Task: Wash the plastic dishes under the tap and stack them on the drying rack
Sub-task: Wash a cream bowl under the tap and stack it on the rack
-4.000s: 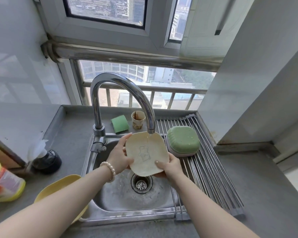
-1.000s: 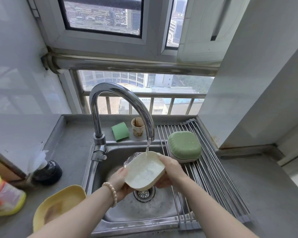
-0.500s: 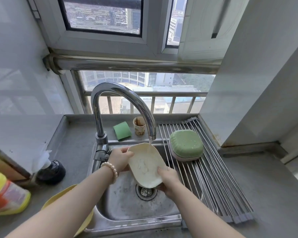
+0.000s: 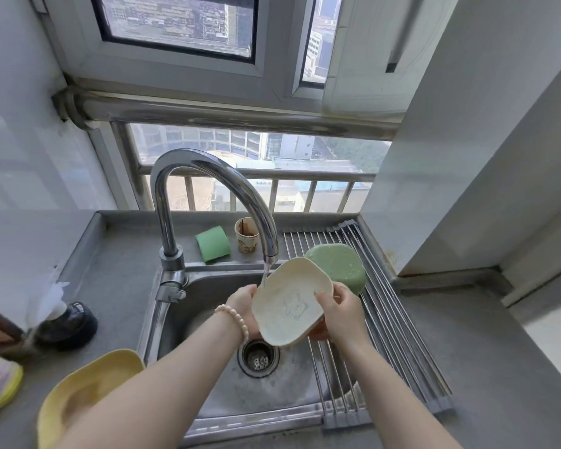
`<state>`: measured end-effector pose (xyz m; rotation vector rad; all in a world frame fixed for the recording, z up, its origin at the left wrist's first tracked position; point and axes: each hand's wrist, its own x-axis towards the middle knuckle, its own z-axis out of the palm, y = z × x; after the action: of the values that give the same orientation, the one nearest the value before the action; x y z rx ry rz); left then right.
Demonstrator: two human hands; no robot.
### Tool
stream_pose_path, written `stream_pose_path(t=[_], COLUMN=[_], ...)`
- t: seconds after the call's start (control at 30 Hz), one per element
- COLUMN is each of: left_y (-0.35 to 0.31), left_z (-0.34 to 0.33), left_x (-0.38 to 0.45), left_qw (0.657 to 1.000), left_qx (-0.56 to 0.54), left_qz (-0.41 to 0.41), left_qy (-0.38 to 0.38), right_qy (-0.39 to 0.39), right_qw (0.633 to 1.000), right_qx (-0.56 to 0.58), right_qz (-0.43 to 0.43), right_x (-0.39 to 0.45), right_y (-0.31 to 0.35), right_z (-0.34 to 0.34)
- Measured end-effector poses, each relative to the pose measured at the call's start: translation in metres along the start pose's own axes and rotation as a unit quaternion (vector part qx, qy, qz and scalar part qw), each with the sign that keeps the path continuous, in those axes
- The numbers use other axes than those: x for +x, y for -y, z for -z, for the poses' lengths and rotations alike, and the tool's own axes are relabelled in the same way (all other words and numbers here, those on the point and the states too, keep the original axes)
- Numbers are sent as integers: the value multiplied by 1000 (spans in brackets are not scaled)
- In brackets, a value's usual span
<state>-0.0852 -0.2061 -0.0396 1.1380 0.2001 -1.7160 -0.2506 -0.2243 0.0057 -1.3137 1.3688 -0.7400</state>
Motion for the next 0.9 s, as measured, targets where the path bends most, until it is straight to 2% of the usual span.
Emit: stream_pose_path(t=[0.17, 0.27, 0.33, 0.43, 0.5, 0.57, 0.63, 0.73, 0.9], left_y=[-5, -5, -2, 7, 6, 4, 5, 1, -11], left_z=[-28, -38, -38, -41, -42, -42, -41, -31, -18], left_x=[-3, -7, 4, 11, 13, 9, 4, 1, -4], left_qw=[998, 998, 987, 927, 884, 849, 795, 686, 615], left_qx=[33, 51, 109, 254, 278, 308, 409, 567, 694], left_qz=[2, -29, -102, -215, -270, -334, -373, -370, -262], left_qy=[56, 10, -60, -174, -260, -268, -247, -267, -268], right_qy=[-28, -33, -28, -17, -20, -24, -27, -12, 31], right_qw=[996, 993, 991, 988, 988, 989, 993, 997, 999], right_qx=[-45, -61, -73, -92, -92, -83, -64, -44, -27], right_qz=[67, 95, 108, 125, 125, 118, 98, 55, 5], right_x=[-8, -9, -9, -4, -2, -2, 0, 2, 2], right_y=[7, 7, 6, 4, 0, -1, 0, 4, -4], right_z=[11, 15, 15, 12, 10, 9, 10, 13, 7])
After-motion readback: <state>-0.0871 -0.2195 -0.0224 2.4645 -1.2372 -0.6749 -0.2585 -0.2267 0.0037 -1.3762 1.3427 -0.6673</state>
